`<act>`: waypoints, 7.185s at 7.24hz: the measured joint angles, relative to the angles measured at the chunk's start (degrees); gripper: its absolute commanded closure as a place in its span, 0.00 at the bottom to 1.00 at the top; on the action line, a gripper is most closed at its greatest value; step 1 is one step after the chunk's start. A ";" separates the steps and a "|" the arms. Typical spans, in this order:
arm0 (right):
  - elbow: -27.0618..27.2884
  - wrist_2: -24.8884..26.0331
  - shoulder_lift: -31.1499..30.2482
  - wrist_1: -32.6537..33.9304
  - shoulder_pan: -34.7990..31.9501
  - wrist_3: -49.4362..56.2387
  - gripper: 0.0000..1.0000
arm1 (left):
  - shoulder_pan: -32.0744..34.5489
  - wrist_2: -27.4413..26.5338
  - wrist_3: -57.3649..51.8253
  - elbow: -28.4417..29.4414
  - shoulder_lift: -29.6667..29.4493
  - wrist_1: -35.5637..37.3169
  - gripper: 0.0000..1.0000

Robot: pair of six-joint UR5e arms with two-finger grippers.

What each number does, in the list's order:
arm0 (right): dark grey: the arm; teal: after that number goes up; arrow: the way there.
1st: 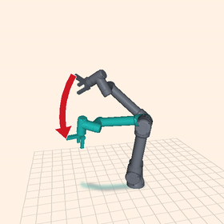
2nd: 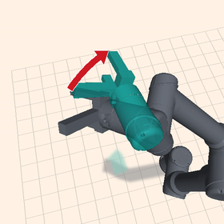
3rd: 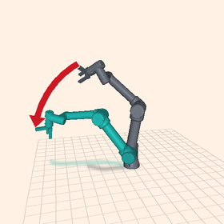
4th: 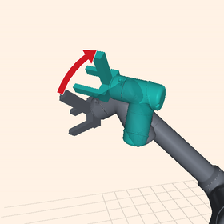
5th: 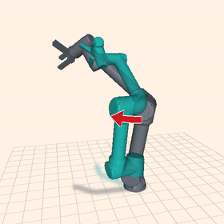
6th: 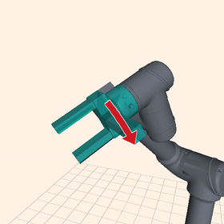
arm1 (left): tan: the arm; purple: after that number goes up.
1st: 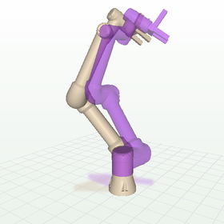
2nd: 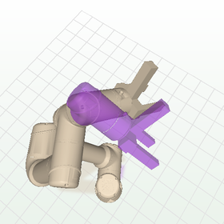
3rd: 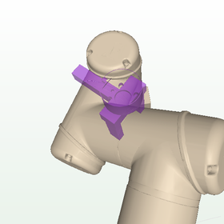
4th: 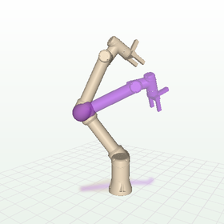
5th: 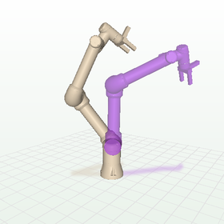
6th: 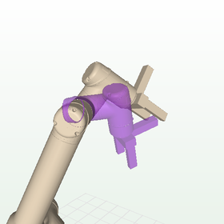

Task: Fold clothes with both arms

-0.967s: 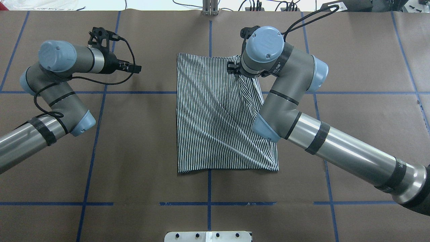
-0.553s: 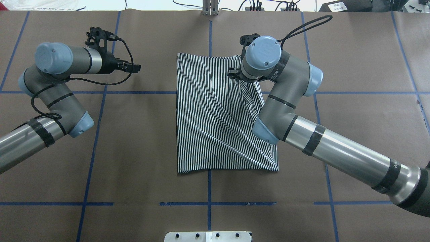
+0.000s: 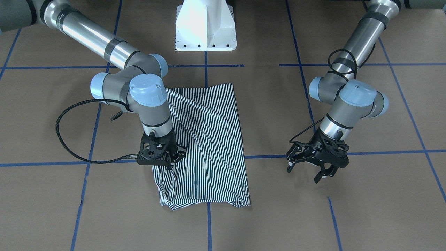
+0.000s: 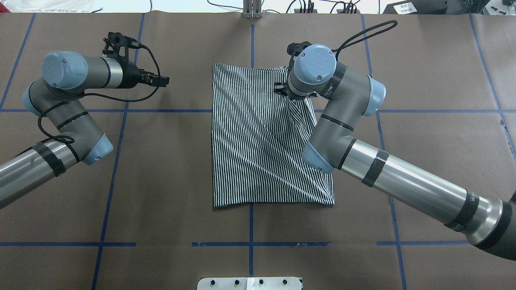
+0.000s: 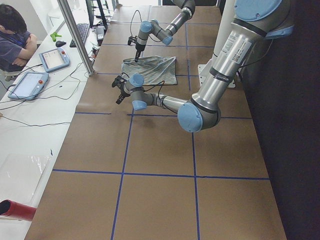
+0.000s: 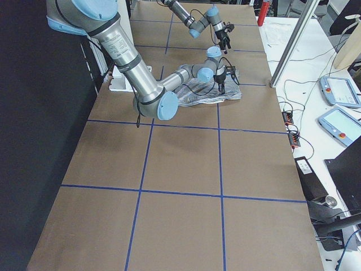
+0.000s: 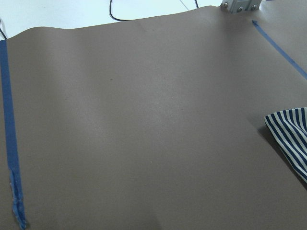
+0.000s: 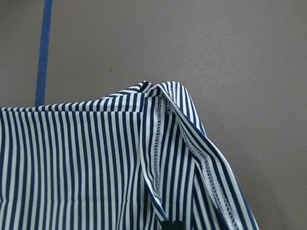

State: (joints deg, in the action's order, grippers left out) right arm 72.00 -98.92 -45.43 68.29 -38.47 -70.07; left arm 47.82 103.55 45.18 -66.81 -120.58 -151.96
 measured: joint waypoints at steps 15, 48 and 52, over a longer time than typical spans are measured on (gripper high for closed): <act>9.96 -4.95 -7.51 0.02 -4.72 6.39 0.00 | -0.30 0.61 2.06 -2.14 0.08 0.81 0.00; 34.06 -5.50 -33.59 -17.31 -1.52 -6.48 0.00 | -34.94 -18.73 59.77 -34.71 9.01 28.65 0.57; 34.00 -5.49 -33.56 -17.31 -1.49 -6.48 0.00 | -34.98 -18.73 59.69 -34.62 8.89 28.69 1.00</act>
State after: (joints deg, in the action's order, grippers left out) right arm 106.01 -104.41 -78.99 50.98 -39.96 -76.55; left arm 12.83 84.82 104.86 -101.43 -111.69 -123.27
